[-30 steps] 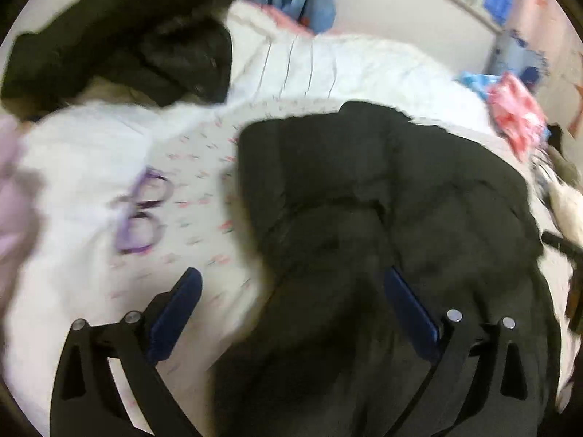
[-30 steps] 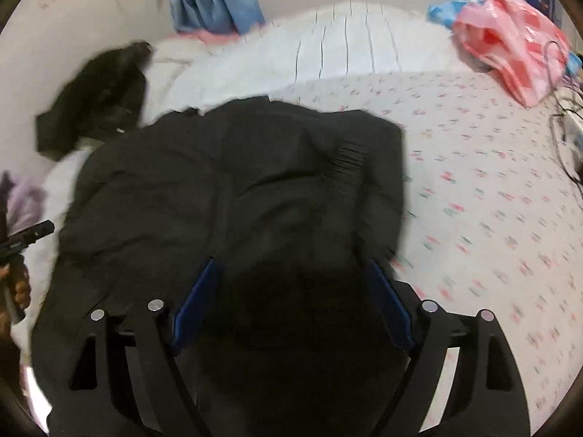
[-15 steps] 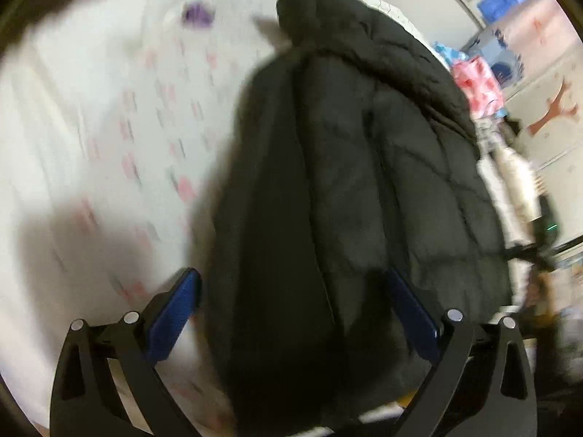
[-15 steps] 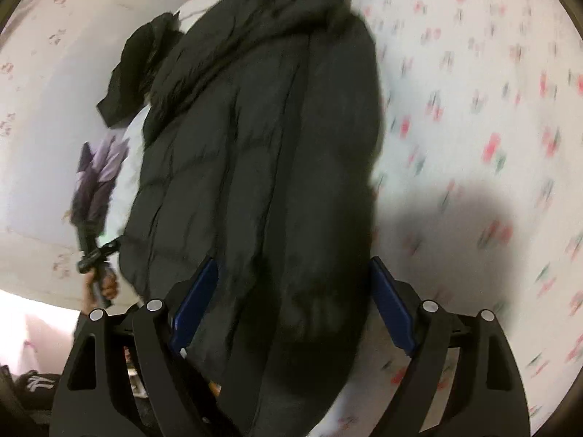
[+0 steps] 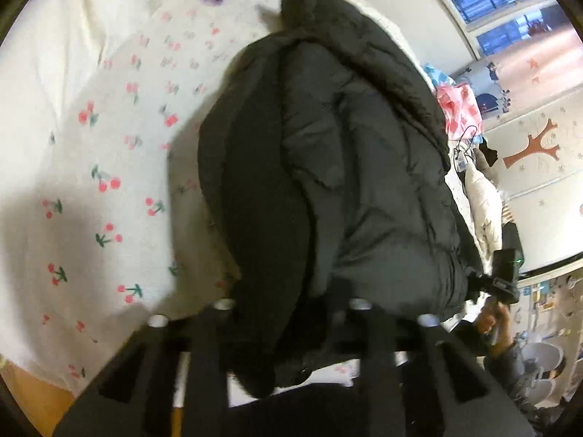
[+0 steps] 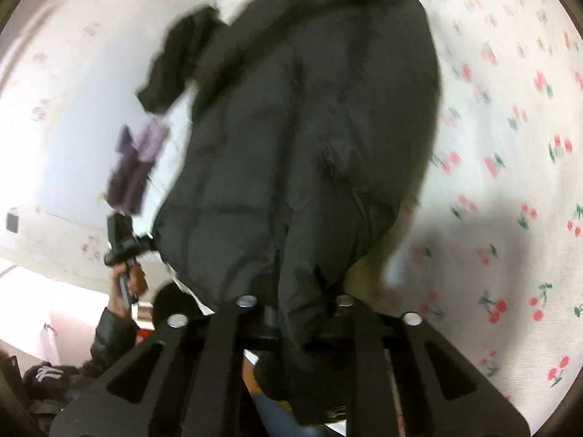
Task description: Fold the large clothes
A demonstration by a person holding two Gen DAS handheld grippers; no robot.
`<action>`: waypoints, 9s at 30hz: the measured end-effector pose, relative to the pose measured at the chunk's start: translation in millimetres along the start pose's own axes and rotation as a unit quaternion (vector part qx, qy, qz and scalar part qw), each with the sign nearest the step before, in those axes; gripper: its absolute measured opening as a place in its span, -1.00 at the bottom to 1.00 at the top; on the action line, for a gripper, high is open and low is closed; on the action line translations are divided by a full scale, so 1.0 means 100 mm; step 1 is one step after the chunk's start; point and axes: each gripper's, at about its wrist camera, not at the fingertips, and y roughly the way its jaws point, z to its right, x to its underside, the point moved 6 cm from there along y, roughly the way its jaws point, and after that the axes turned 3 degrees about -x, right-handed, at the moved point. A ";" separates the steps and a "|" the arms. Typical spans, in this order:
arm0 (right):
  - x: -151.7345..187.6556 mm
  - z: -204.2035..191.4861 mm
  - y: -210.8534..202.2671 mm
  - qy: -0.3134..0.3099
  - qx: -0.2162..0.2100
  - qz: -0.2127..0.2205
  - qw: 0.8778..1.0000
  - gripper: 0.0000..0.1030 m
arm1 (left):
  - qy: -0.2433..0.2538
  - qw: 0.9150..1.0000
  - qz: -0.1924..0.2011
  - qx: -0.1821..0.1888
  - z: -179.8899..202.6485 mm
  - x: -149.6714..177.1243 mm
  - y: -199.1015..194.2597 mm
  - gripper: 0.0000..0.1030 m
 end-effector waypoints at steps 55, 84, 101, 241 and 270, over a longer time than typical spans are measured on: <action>-1.53 0.42 -0.26 -0.147 0.291 0.087 0.941 -0.73 | 0.128 0.981 0.103 -0.106 1.33 -1.46 1.14 0.77; -1.12 0.31 -0.31 -0.123 0.293 0.043 0.947 0.36 | 0.139 0.974 0.036 -0.174 1.22 -1.00 1.30 0.87; 1.10 0.46 -1.72 0.035 0.026 -0.013 0.999 0.54 | 0.057 0.998 -0.005 -0.001 0.18 0.68 -0.38 0.87; -1.17 -0.42 -1.28 -0.127 0.130 0.210 0.961 -0.98 | 0.077 0.991 0.112 0.009 1.18 -0.94 0.28 0.88; -1.26 0.41 -1.14 -0.097 0.216 0.153 0.959 0.43 | 0.027 0.999 0.041 -0.005 0.63 -1.57 0.82 0.88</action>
